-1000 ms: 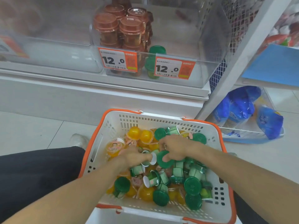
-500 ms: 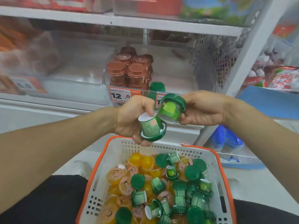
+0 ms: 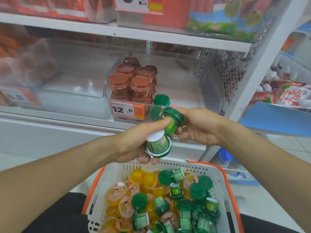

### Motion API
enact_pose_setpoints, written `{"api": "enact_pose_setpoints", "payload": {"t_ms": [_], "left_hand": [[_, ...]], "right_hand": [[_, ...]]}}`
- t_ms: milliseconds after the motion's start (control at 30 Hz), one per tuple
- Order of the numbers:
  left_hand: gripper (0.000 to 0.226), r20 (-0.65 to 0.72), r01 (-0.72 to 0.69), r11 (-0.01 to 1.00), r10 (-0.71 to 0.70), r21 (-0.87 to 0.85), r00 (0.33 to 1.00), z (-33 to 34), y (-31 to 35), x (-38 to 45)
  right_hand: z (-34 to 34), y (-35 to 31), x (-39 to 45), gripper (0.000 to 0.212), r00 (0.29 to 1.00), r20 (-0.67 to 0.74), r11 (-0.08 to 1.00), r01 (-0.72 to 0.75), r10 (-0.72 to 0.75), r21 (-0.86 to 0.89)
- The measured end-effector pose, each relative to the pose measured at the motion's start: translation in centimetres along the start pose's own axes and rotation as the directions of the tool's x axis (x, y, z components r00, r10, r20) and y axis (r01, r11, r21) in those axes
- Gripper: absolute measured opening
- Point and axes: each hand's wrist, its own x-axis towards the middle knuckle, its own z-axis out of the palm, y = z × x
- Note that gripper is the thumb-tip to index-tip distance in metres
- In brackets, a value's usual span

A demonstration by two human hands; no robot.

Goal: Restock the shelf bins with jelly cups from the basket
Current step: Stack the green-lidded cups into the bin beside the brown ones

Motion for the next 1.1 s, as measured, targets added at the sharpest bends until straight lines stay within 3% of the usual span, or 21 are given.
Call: {"api": "enact_pose_setpoints", "payload": {"t_ms": [133,267,500,633,833,1100], "left_hand": [[0.055,-0.095,-0.075,0.993,0.084,0.095,0.992,-0.3,-0.2,0.2],[0.059,-0.181,-0.106,0.987,0.127,0.122,0.975,-0.4,-0.1,0.6],[0.038,-0.208,0.038,0.985,-0.003,0.168,0.978,-0.8,-0.4,1.1],[0.041,-0.191,0.087,0.979,-0.051,0.185,0.98,-1.1,-1.0,1.5],[0.046,-0.218,0.115,0.985,-0.085,0.13,0.972,-1.4,-1.3,2.4],[0.049,-0.24,0.139,0.99,-0.135,-0.002,0.961,-1.7,-2.0,3.3]], "right_hand": [[-0.2,-1.9,-0.7,0.037,0.997,-0.005,0.942,0.075,-0.081,-0.328],[-0.5,-3.4,-0.1,0.046,0.967,-0.092,0.859,0.165,-0.238,-0.485],[-2.7,-5.9,5.0,0.046,0.79,-0.384,0.822,0.249,-0.479,-0.512],[-4.1,-7.0,10.4,0.049,0.721,-0.459,0.779,0.176,-0.518,-0.602],[-4.8,-7.2,16.3,0.046,0.834,-0.368,0.572,-0.078,-0.411,-0.816],[-5.6,-5.5,16.6,0.026,0.861,-0.326,0.711,0.058,-0.391,-0.701]]}}
